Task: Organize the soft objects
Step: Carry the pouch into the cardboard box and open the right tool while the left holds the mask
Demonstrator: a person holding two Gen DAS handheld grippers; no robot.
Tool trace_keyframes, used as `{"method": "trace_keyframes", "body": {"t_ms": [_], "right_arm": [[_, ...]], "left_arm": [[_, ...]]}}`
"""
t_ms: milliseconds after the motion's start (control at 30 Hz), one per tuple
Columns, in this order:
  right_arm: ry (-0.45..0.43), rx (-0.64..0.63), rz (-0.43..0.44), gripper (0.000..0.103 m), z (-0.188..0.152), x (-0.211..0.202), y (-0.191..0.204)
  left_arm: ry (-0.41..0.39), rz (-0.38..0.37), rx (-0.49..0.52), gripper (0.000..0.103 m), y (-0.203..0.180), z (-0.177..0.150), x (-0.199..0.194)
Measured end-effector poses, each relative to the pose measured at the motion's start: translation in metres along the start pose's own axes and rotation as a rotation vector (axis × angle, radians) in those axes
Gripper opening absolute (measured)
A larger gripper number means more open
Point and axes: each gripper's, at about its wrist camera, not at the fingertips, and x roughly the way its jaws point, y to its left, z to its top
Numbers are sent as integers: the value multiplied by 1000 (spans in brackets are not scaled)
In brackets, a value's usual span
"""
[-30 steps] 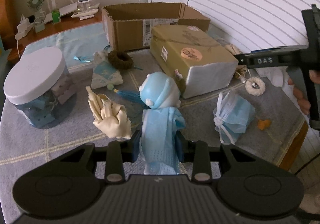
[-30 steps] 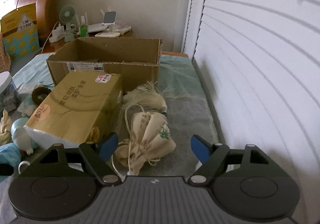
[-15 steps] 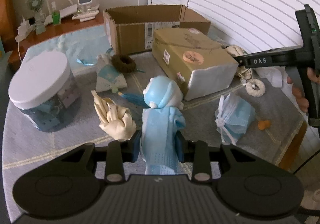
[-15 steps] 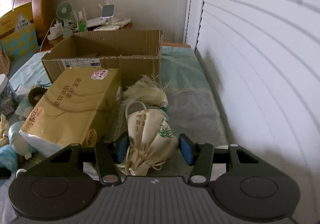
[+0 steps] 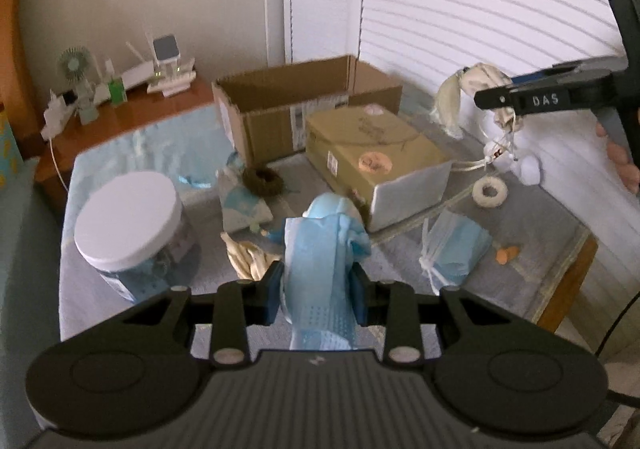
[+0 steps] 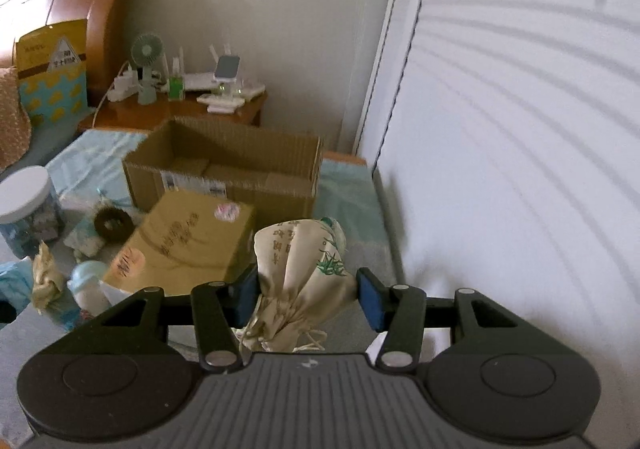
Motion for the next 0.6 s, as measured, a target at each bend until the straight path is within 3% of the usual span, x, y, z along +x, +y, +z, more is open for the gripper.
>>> {"method": "trace_keyframes", "body": {"t_ms": [300, 600], "right_arm": [[-84, -43, 26, 57, 49, -19, 7], [-123, -45, 93, 57, 121, 10, 26]], "left_arm": [[-70, -6, 16, 33, -1, 1, -17], [-82, -1, -30, 33, 13, -2, -15]]}}
